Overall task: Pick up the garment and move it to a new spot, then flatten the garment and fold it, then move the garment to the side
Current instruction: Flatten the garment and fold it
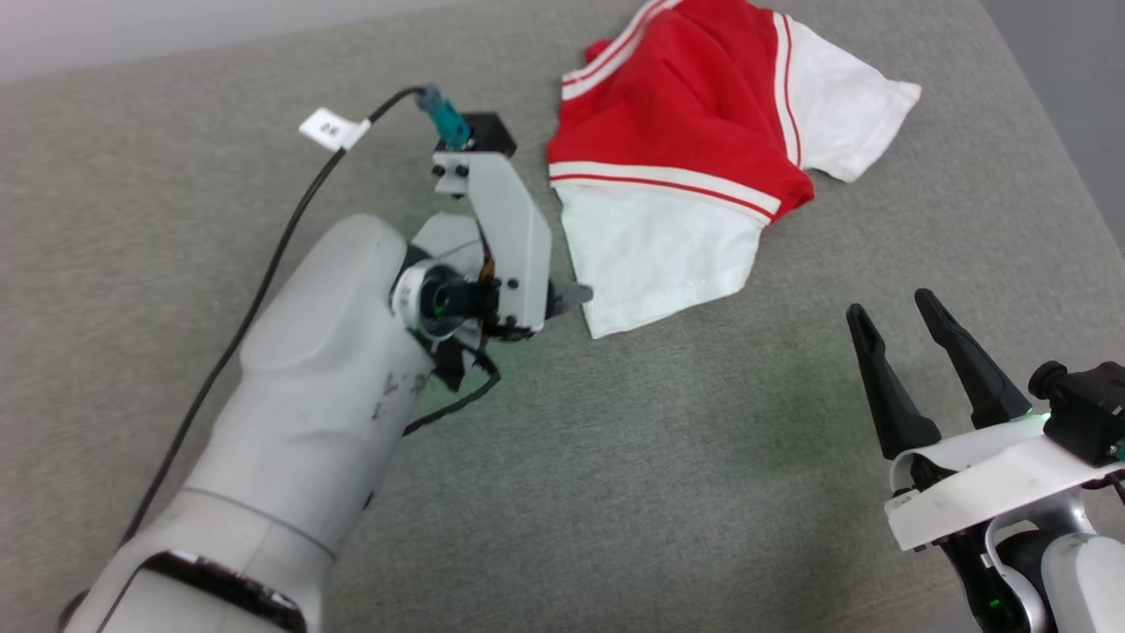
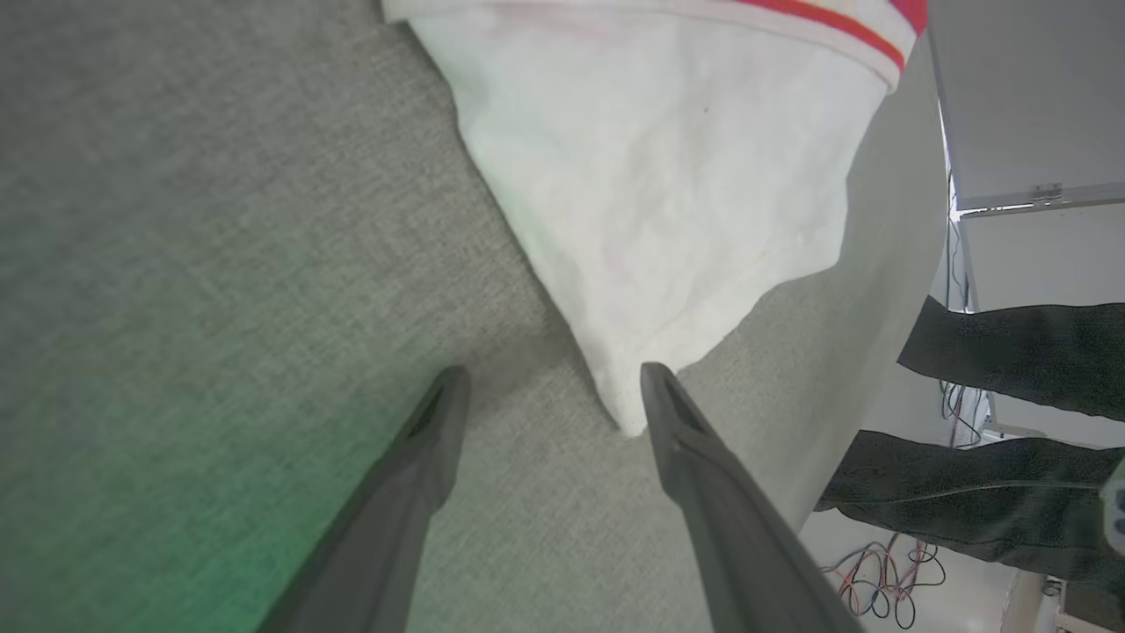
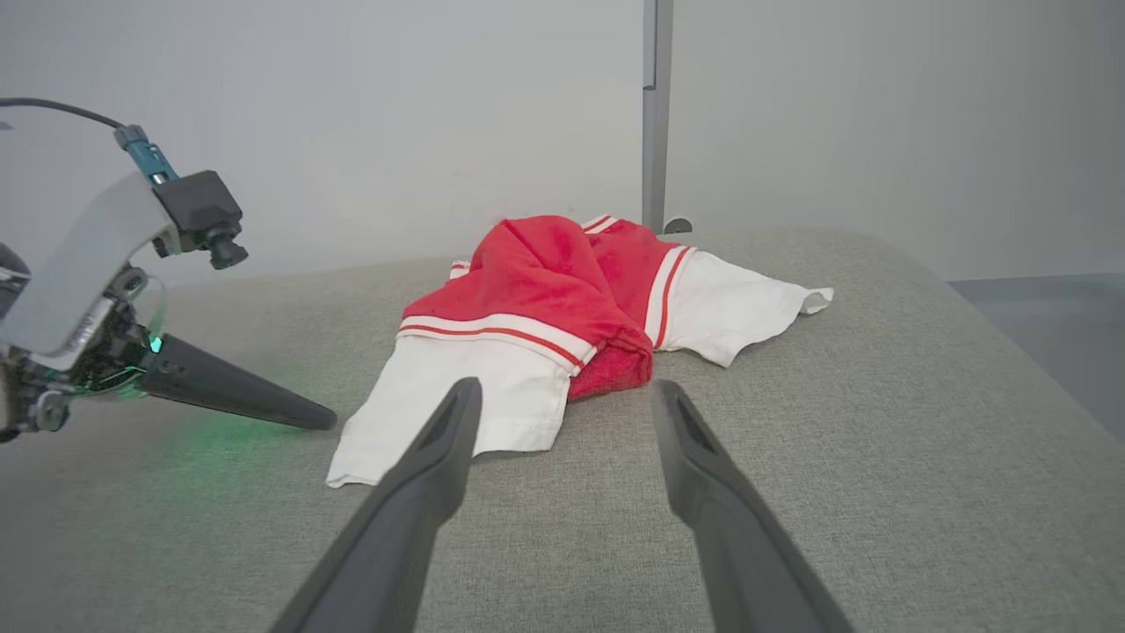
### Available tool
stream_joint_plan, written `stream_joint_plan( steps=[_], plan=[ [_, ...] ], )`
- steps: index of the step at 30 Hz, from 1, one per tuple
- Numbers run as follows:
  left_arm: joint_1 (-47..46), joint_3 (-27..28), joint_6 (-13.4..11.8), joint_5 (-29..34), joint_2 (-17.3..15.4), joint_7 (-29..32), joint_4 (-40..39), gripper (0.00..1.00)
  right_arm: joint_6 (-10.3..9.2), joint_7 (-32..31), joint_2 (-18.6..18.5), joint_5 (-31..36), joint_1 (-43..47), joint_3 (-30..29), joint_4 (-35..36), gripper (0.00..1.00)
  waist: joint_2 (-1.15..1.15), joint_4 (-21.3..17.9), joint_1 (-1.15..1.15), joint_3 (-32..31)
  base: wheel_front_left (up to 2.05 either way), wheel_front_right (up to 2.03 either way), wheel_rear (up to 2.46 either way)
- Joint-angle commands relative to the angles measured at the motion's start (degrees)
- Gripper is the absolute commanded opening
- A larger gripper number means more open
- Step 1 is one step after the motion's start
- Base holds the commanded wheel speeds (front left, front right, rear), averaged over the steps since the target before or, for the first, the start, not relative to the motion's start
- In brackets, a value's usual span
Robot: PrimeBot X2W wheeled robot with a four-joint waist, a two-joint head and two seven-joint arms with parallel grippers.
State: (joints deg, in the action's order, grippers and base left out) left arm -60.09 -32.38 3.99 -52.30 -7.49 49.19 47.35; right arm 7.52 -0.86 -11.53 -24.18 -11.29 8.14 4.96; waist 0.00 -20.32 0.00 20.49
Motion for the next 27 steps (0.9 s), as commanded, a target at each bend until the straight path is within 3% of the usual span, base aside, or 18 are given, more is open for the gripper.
stream_joint_plan(
  steps=[1, 11, 12, 13, 14, 20, 27],
  plan=[
    [-0.99, 0.23, -0.39, -0.46, 0.81, -0.35, 1.25, 1.00, -0.06, 0.74, 0.39, -0.13, -0.97, 0.40, -0.38, 1.00, 0.00, -1.91, 0.00, 2.06, 0.00, 0.00, 0.00],
    [-1.88, -1.07, 0.67, -1.09, 3.12, -0.90, 5.76, 0.97, -0.06, 1.57, 0.61, -0.55, -2.01, 0.87, -1.45, 1.00, 0.00, -2.84, 0.00, 3.06, 0.00, 0.00, 0.00],
    [-1.98, -1.44, 1.04, -1.07, 3.28, -1.02, 5.93, 0.40, -0.06, 1.63, 0.57, -0.57, -1.97, 0.77, -1.56, 1.00, 0.00, -2.73, 0.00, 3.03, 0.00, 0.00, 0.00],
    [-2.04, -1.45, 1.23, -1.41, 3.43, -1.08, 6.17, 0.07, -0.06, 1.68, 0.52, -0.56, -1.89, 0.61, -1.66, 1.00, 0.00, -2.59, 0.00, 2.95, 0.00, 0.00, 0.00],
    [-2.27, -1.17, 1.46, -1.92, 3.50, -1.16, 6.43, 0.00, -0.06, 1.69, 0.45, -0.56, -1.74, 0.34, -1.71, 1.00, 0.00, -2.31, 0.00, 2.75, 0.00, 0.00, 0.00],
    [-5.39, 0.29, 2.32, -2.91, 1.11, -2.37, 6.14, 0.00, -0.06, 0.86, 0.15, 0.02, -0.26, -1.58, -1.40, 1.00, 0.00, 0.86, 0.00, 0.50, 0.00, 0.00, 0.00],
    [-8.32, 1.49, 2.52, -2.52, -6.95, 0.78, 4.05, 0.00, -0.06, -1.54, -0.56, 0.78, 1.34, -3.17, 0.47, 1.00, 0.00, 5.38, 0.00, -2.21, 0.00, 0.00, 0.00]
  ],
)
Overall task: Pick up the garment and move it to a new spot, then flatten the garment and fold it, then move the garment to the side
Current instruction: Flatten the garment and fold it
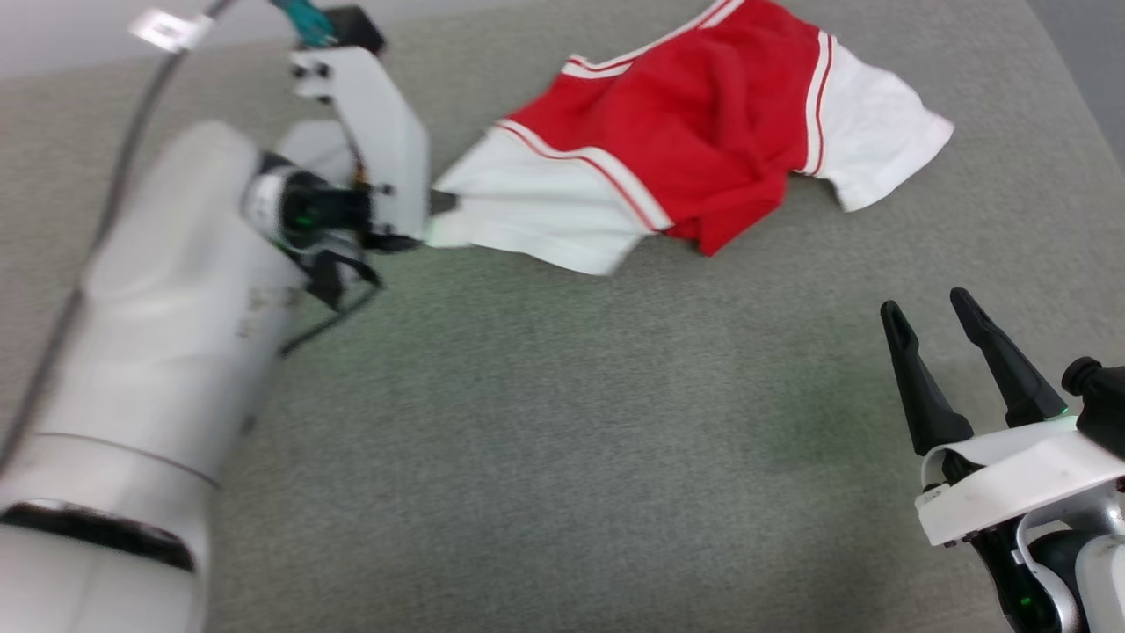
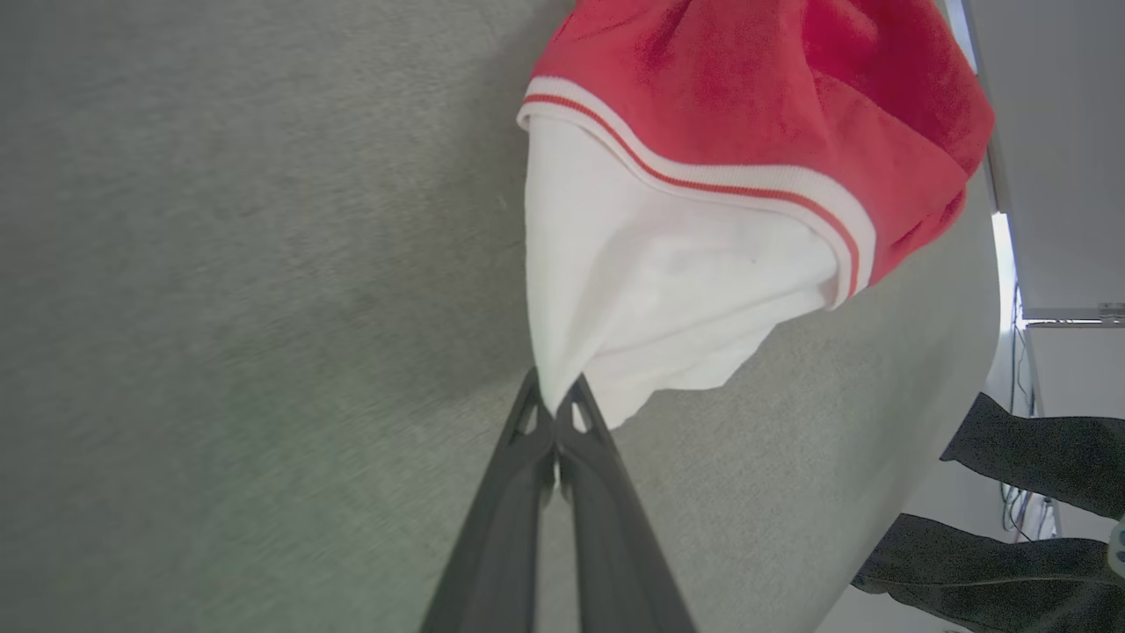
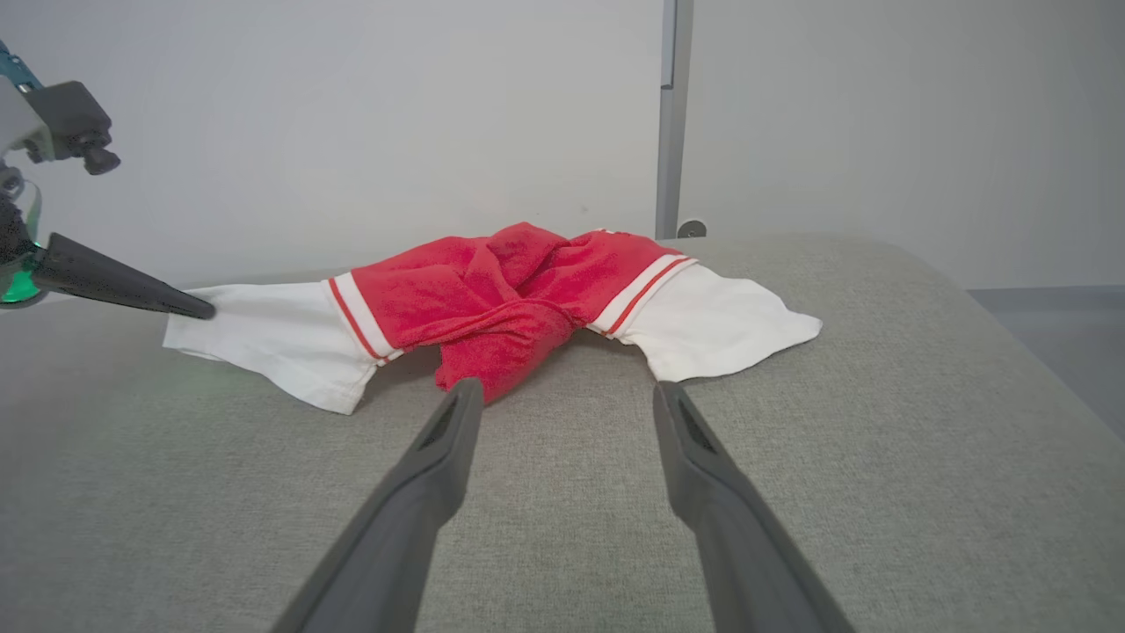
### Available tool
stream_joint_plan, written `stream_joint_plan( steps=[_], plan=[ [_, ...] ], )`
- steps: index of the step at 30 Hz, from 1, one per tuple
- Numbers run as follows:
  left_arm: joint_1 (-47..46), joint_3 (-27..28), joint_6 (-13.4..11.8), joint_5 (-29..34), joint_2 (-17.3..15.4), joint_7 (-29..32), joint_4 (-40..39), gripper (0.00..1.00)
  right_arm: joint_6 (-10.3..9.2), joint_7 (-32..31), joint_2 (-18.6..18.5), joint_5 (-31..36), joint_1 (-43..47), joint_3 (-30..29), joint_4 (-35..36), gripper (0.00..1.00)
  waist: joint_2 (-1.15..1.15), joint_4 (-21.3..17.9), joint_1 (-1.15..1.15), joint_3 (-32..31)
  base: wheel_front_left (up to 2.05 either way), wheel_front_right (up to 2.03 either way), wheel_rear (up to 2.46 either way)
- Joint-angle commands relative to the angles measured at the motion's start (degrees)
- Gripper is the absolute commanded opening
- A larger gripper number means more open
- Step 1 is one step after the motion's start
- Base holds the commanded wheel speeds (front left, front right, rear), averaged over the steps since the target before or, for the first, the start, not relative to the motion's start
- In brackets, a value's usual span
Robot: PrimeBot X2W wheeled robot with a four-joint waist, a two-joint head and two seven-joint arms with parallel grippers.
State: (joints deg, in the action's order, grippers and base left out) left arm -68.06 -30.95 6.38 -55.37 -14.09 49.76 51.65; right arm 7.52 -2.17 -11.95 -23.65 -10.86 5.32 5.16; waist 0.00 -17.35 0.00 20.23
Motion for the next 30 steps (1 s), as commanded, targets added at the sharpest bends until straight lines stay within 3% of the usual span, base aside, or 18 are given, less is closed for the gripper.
stream_joint_plan(
  steps=[1, 13, 20, 30],
  plan=[
    [-0.61, -0.03, 0.00, 0.81, -1.75, 0.68, -0.72, 0.00, -0.06, -0.57, -0.20, 0.41, 1.16, -0.46, 0.67, 1.00, 0.00, 2.85, 0.00, -2.16, 0.00, 0.00, 0.00],
    [3.94, 0.78, -4.56, 1.52, -14.35, 6.97, -9.27, 0.00, -0.06, -5.08, -1.12, 1.31, 3.39, -2.78, 5.21, 1.00, 0.00, 6.15, 0.00, -2.88, 0.00, 0.00, 0.00],
    [9.36, -1.01, -6.42, 5.06, -18.17, 4.04, -13.21, 0.00, -0.06, -7.02, -1.79, 1.35, 2.77, -3.07, 7.23, 1.00, 0.00, 6.62, 0.00, -1.61, 0.00, 0.00, 0.00],
    [9.88, -2.27, -7.87, 9.07, -18.86, -3.06, -11.68, 0.00, -0.06, -8.43, -2.26, 1.45, 2.46, -3.55, 8.19, 1.00, 0.00, 6.19, 0.00, -0.33, 0.00, 0.00, 0.00]
  ],
)
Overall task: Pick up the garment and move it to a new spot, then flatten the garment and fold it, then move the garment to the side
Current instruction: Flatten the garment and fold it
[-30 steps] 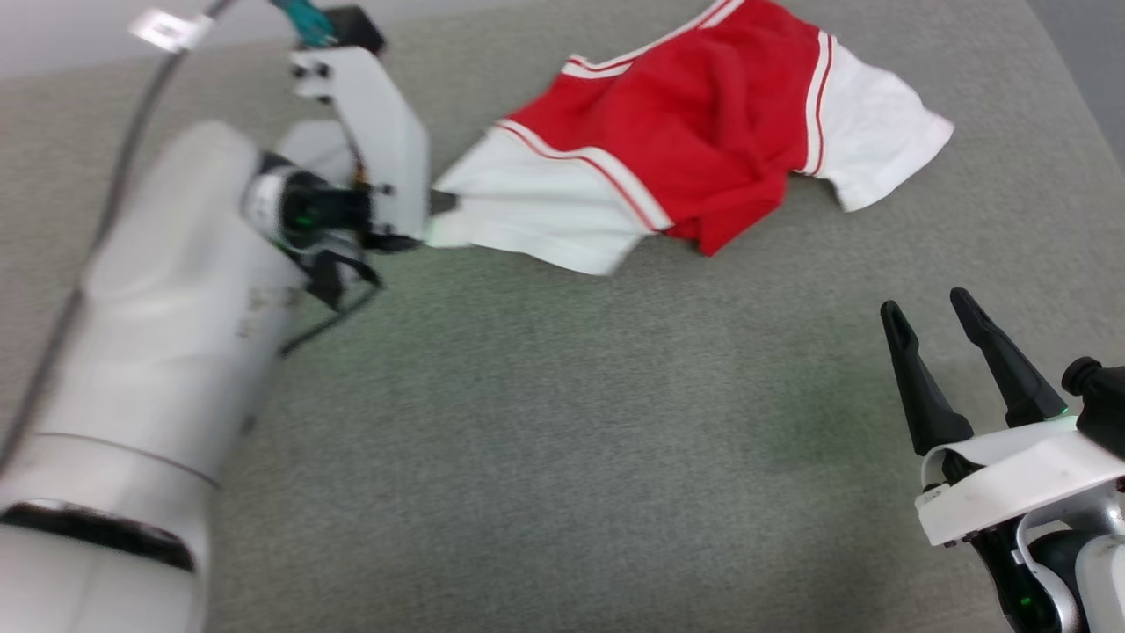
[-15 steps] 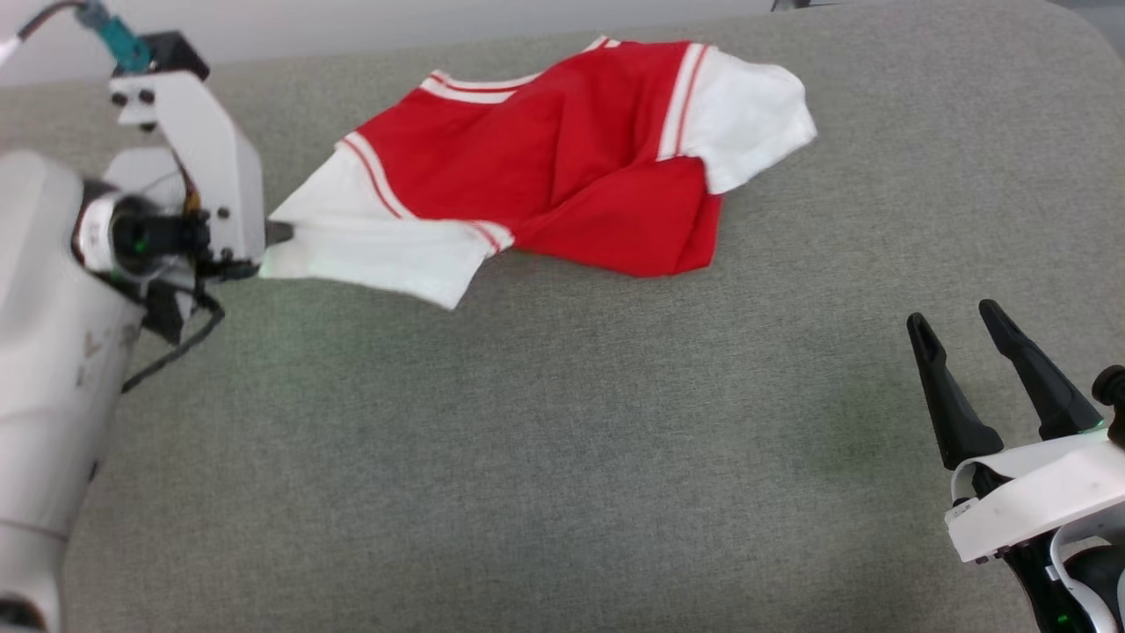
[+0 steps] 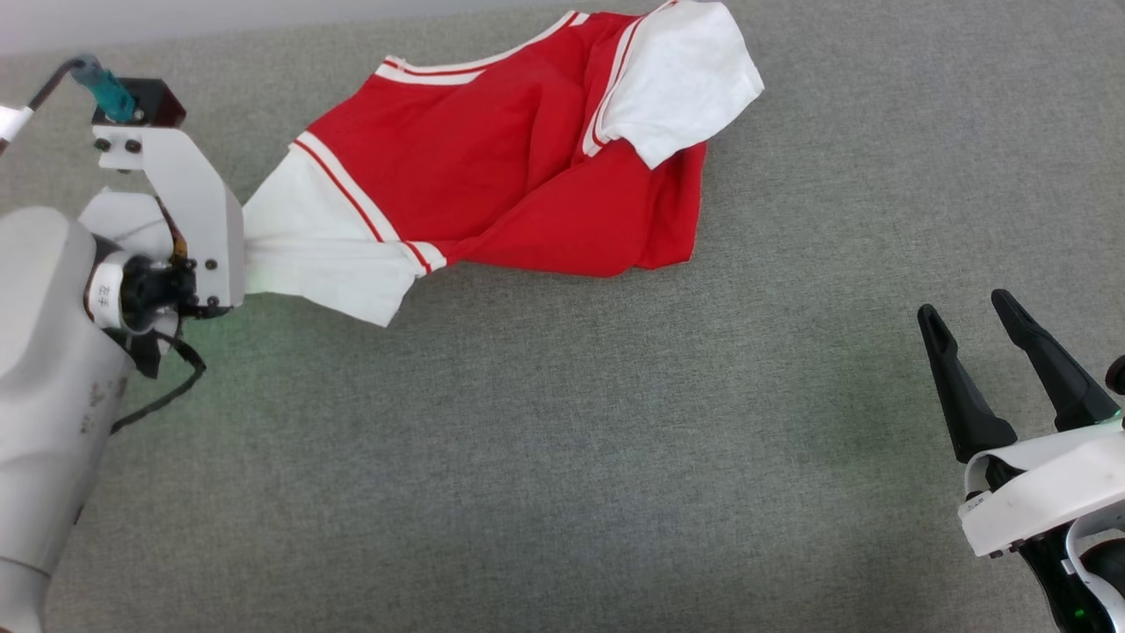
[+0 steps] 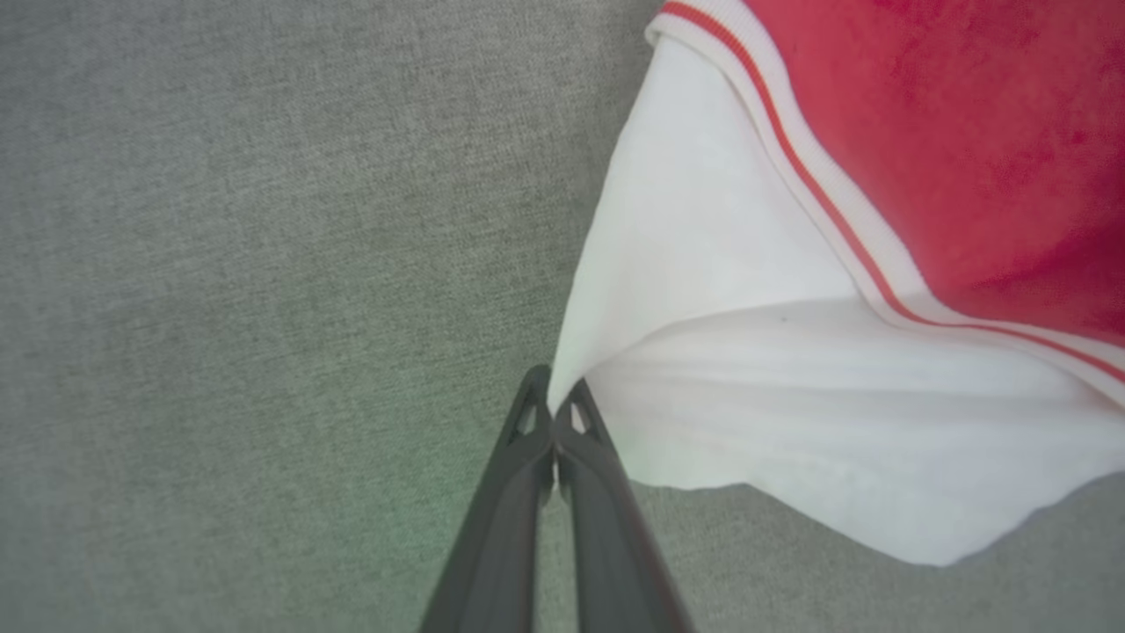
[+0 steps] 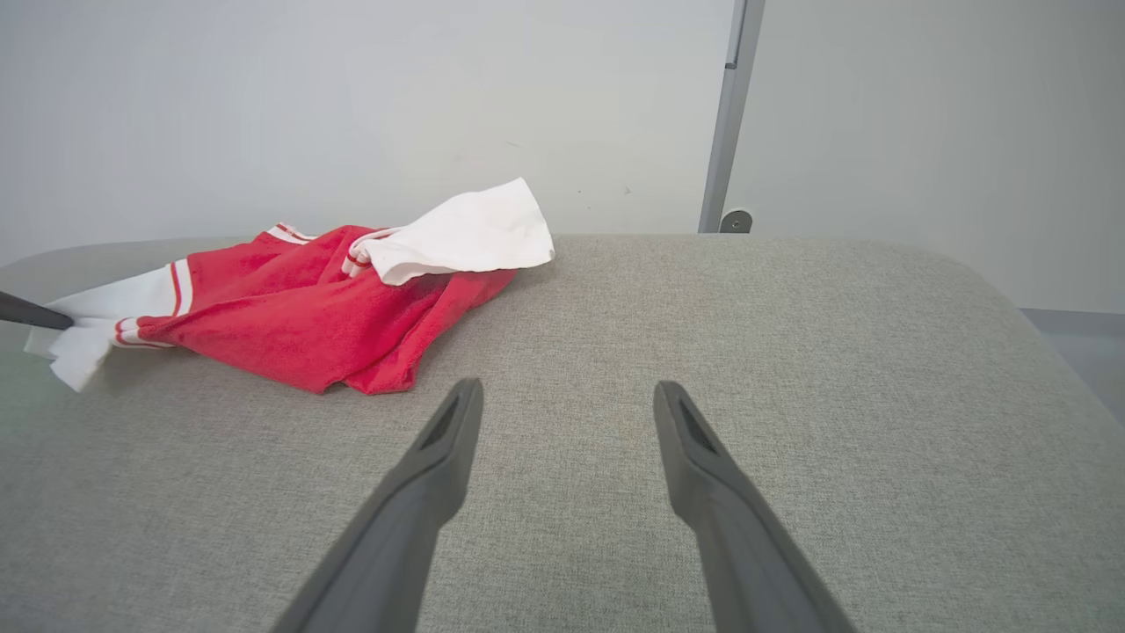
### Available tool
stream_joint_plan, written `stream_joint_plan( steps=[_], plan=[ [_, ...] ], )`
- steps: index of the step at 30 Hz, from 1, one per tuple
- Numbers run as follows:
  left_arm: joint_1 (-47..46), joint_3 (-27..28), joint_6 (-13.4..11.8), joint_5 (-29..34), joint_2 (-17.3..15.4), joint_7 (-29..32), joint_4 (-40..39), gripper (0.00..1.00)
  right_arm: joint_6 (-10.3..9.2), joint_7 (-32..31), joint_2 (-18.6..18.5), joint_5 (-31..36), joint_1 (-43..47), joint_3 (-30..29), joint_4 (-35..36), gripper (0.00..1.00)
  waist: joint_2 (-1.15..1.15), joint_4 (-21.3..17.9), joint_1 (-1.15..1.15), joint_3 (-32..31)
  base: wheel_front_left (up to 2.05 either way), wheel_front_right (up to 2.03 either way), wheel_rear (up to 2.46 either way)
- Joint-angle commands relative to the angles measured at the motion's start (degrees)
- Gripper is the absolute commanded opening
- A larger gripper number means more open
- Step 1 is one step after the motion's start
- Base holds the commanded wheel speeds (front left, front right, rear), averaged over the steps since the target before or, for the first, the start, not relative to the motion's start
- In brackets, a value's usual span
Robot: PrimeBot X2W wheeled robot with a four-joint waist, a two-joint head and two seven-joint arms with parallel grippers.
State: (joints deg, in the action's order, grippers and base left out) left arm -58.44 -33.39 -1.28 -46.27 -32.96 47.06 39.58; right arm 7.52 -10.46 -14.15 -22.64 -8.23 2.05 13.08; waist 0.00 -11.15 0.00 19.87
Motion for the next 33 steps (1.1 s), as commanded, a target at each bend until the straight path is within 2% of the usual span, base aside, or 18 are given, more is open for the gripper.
stream_joint_plan(
  steps=[1, 2, 3, 4, 5, 6, 7, 16, 22, 27, 30, 33],
  plan=[
    [0.20, 0.07, -0.13, 0.17, 0.12, -0.88, 0.57, 0.00, -0.06, -0.20, 0.03, 0.55, -0.04, -0.33, 0.36, 1.00, 0.00, -0.01, 0.00, 0.02, 0.00, 0.00, 0.00],
    [0.17, 0.12, -0.22, 0.36, 0.24, -1.59, 0.77, 0.00, -0.06, -0.34, 0.11, 0.65, 0.06, -0.39, 0.44, 1.00, 0.00, 0.01, 0.00, -0.01, 0.00, 0.00, 0.00],
    [0.30, 0.28, -0.36, 0.21, 0.50, -2.16, 1.10, 0.06, -0.06, -0.51, 0.22, 0.73, 0.17, -0.42, 0.47, 1.00, 0.00, 0.05, 0.00, -0.13, 0.00, 0.00, 0.00],
    [0.52, 0.31, -0.28, 0.11, 0.71, -2.68, 1.44, 0.18, -0.06, -0.58, 0.30, 0.75, 0.28, -0.41, 0.50, 1.00, 0.00, 0.09, 0.00, -0.27, 0.00, 0.00, 0.00],
    [0.70, 0.37, -0.14, 0.10, 0.82, -3.32, 1.67, 0.41, -0.06, -0.80, 0.36, 0.71, 0.37, -0.44, 0.54, 1.00, 0.00, 0.16, 0.00, -0.43, 0.00, 0.00, 0.00],
    [0.80, 0.51, -0.05, 0.09, 0.99, -4.21, 1.86, 0.89, -0.06, -1.00, 0.37, 0.74, 0.46, -0.52, 0.53, 1.00, 0.00, 0.28, 0.00, -0.67, 0.00, 0.00, 0.00],
    [0.97, 0.84, 0.10, -0.21, 1.16, -5.09, 2.16, 1.00, -0.06, -1.11, 0.37, 0.76, 0.56, -0.57, 0.44, 1.00, 0.00, 0.39, 0.00, -1.00, 0.00, 0.00, 0.00],
    [4.90, 5.50, 2.74, -5.00, 3.77, -15.82, 0.50, 1.00, -0.06, -2.29, -0.15, 0.05, 2.14, -1.71, -1.34, 1.00, 0.00, 2.55, 0.00, -5.95, 0.00, 0.00, 0.00],
    [15.62, 10.72, 2.81, -9.68, 6.43, -27.60, -5.51, 1.00, -0.06, -3.38, -0.17, 0.28, 4.31, -2.81, -2.22, 1.00, 0.00, 4.06, 0.00, -9.76, 0.00, 0.00, 0.00],
    [26.14, 12.56, 2.00, -11.06, 8.06, -35.08, -12.74, 1.00, -0.06, -4.80, 0.20, -0.09, 6.47, -4.61, -2.23, 1.00, 0.00, 5.71, 0.00, -10.84, 0.00, 0.00, 0.00],
    [32.88, 12.02, 0.84, -8.38, 7.80, -40.60, -18.70, 1.00, -0.06, -6.05, -0.02, -0.39, 7.64, -6.15, -2.30, 1.00, 0.00, 7.31, 0.00, -10.55, 0.00, 0.00, 0.00],
    [39.25, 12.58, -1.92, -6.83, 9.31, -46.65, -23.85, 1.00, -0.06, -7.26, -0.75, -0.75, 7.75, -7.12, -2.72, 1.00, 0.00, 8.88, 0.00, -10.03, 0.00, 0.00, 0.00]
  ],
)
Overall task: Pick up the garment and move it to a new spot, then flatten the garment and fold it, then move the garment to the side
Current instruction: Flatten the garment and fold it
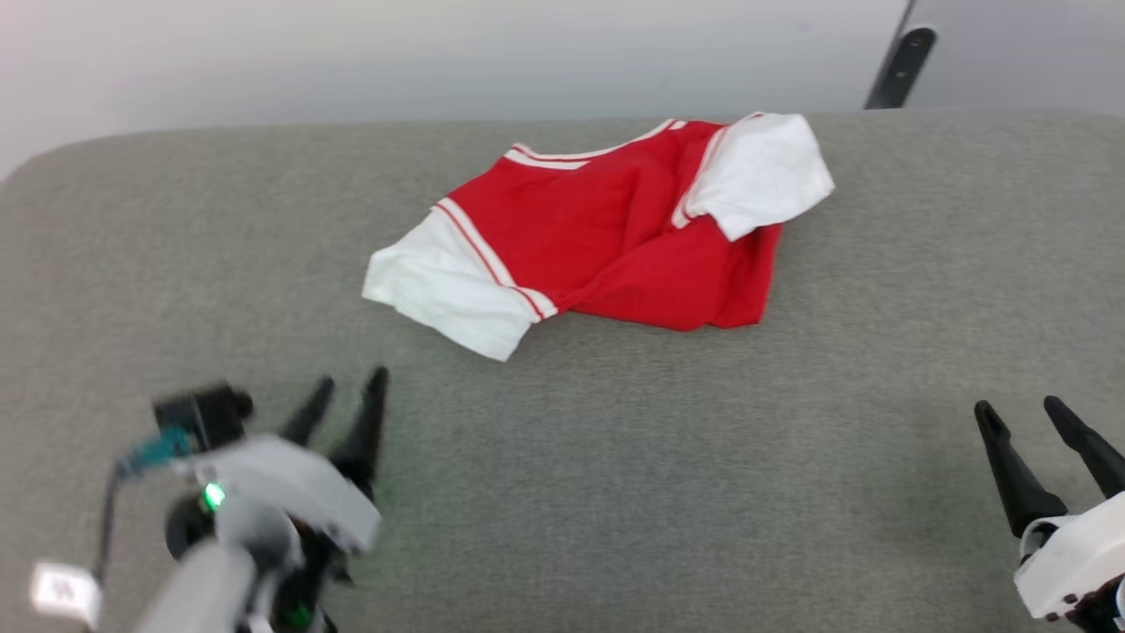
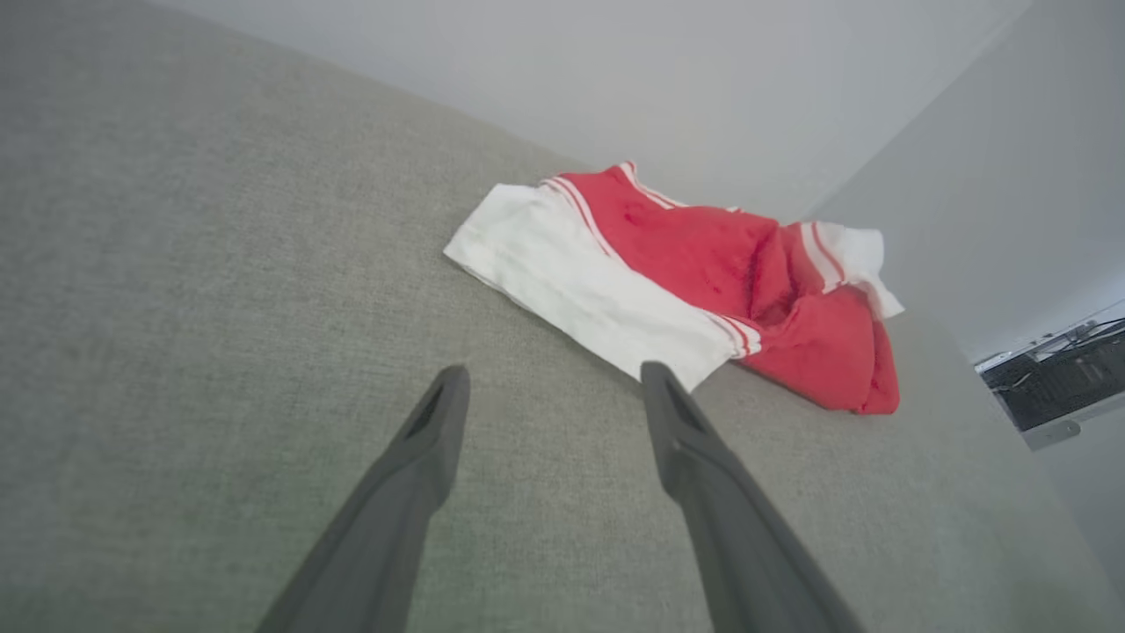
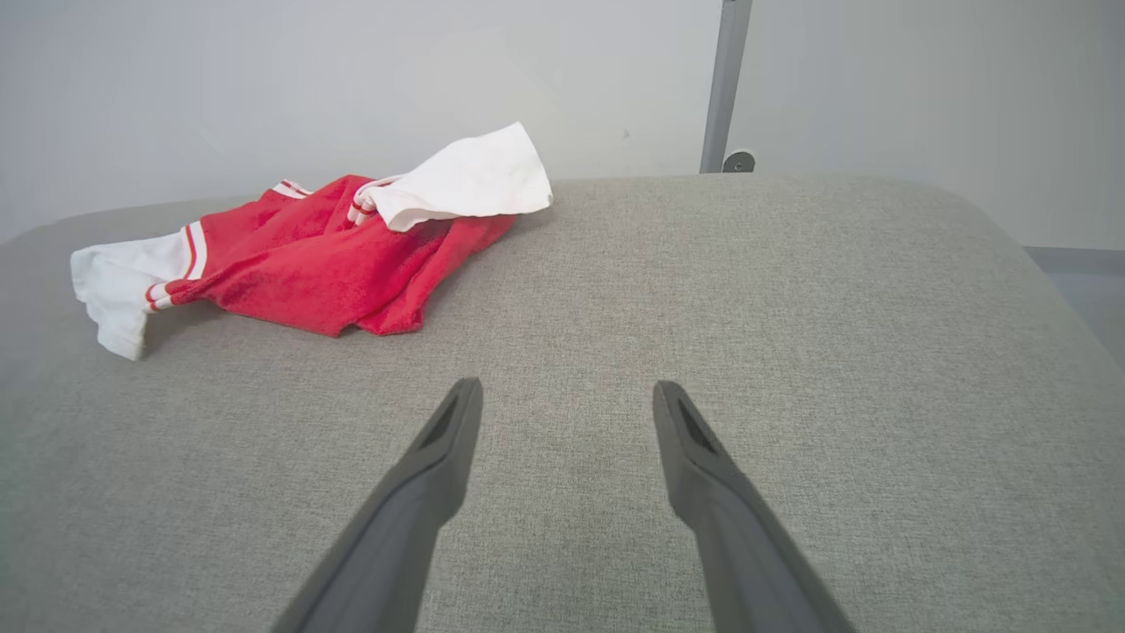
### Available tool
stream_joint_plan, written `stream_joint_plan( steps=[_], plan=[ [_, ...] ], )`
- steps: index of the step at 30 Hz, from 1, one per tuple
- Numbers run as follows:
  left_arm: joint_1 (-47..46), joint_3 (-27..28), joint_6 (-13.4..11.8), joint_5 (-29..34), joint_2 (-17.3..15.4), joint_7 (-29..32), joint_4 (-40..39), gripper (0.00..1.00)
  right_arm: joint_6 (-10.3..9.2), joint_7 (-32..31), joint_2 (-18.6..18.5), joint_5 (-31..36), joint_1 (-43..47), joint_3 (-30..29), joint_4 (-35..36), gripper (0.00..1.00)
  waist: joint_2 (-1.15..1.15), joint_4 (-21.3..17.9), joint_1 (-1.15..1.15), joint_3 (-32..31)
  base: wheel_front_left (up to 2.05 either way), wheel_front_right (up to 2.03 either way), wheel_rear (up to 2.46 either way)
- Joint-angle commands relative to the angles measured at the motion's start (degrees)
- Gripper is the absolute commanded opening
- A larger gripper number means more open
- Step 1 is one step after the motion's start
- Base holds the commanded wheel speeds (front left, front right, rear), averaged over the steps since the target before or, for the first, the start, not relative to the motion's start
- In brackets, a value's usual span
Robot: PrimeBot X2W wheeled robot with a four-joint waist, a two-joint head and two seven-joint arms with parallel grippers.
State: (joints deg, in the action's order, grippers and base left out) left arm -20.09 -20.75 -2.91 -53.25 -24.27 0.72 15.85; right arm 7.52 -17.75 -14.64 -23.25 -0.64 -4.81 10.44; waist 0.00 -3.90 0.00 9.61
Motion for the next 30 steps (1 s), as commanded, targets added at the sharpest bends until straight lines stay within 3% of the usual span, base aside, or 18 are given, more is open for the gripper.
stream_joint_plan(
  steps=[1, 9, 17, 23, 30],
  plan=[
    [2.96, -0.05, -1.17, 0.75, 1.01, -1.93, -1.83, 1.00, -0.06, -0.59, -0.56, -0.43, -0.02, -0.43, -0.31, 1.00, 0.00, 2.14, 0.00, 0.29, 0.00, 0.00, 0.00],
    [12.21, -1.74, -6.60, 8.32, 2.43, -12.51, -11.38, 1.00, -0.06, -7.91, -6.86, -2.46, -7.90, 0.93, -3.44, 1.00, 0.00, 6.56, 0.00, 1.83, 0.00, 0.00, 0.00],
    [10.11, -2.79, -8.09, 15.03, 4.71, -15.41, -12.74, 1.00, -0.06, -18.89, -16.29, -6.61, -26.10, 6.09, -15.56, 1.00, 0.00, 11.05, 0.00, 5.66, 0.00, 0.00, 0.00],
    [9.51, -1.71, -6.56, 19.81, 9.18, -15.94, -13.55, 1.00, -0.05, -24.99, -21.92, -9.30, -41.15, 10.83, -28.17, 1.00, 0.00, 14.29, 0.00, 9.88, 0.00, 0.00, 0.00],
    [8.93, 0.20, -2.46, 24.53, 14.42, -15.83, -12.58, 1.00, -0.06, -28.26, -26.67, -14.44, -52.36, 19.11, -35.60, 1.00, 0.00, 18.16, 0.00, 14.65, 0.00, 0.00, 0.00]
  ],
)
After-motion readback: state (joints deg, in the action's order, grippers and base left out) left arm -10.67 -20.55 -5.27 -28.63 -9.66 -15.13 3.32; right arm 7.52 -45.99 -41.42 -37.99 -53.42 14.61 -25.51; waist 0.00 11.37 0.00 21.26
